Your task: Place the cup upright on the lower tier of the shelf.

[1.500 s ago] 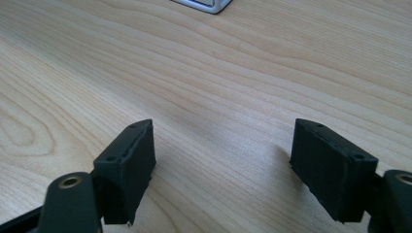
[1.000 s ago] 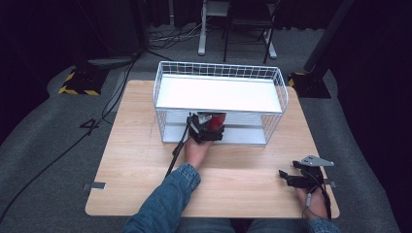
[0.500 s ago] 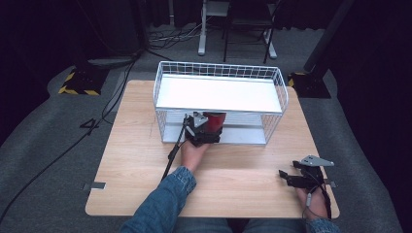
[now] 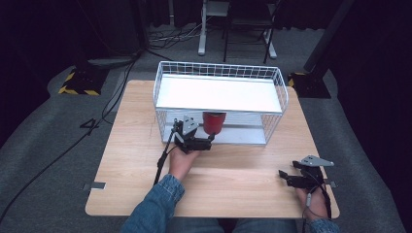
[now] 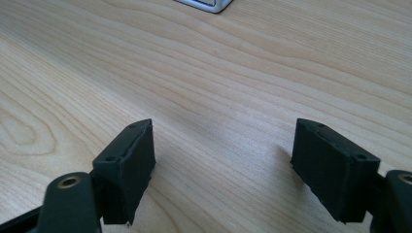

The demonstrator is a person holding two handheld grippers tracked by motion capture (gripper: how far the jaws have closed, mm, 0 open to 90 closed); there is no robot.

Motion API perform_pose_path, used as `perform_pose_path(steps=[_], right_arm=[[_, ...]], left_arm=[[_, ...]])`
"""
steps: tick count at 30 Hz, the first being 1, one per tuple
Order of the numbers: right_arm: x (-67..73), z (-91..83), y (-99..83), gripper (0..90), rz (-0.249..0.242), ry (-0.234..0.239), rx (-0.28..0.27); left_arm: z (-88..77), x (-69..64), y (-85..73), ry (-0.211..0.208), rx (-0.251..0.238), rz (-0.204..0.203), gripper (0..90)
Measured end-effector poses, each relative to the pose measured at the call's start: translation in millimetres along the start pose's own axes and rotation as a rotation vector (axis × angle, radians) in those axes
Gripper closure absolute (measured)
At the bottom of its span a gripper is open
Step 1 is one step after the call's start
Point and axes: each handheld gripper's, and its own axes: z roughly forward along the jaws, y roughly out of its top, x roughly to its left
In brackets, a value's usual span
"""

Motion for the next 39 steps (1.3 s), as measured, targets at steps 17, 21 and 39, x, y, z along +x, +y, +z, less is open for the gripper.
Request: perform_pose_path(steps=[17, 21, 39], right_arm=[[0.4, -0.1, 0.0, 24.1, -0.003, 0.0, 0.0], [0.9, -0.1, -0.1, 24.1, -0.004, -0.002, -0.002], [0.7, 0.3, 0.1, 23.5, -0.01, 0.011, -0.002]], left_arm=[[-75.5, 10.6, -7.6, -0.017, -0.01, -0.031, 0.0], [-92.6, 13.6, -11.9, -0.017, -0.009, -0.036, 0.0], [-163.2, 39.0, -42.2, 0.032, 0.083, -0.036, 0.0]])
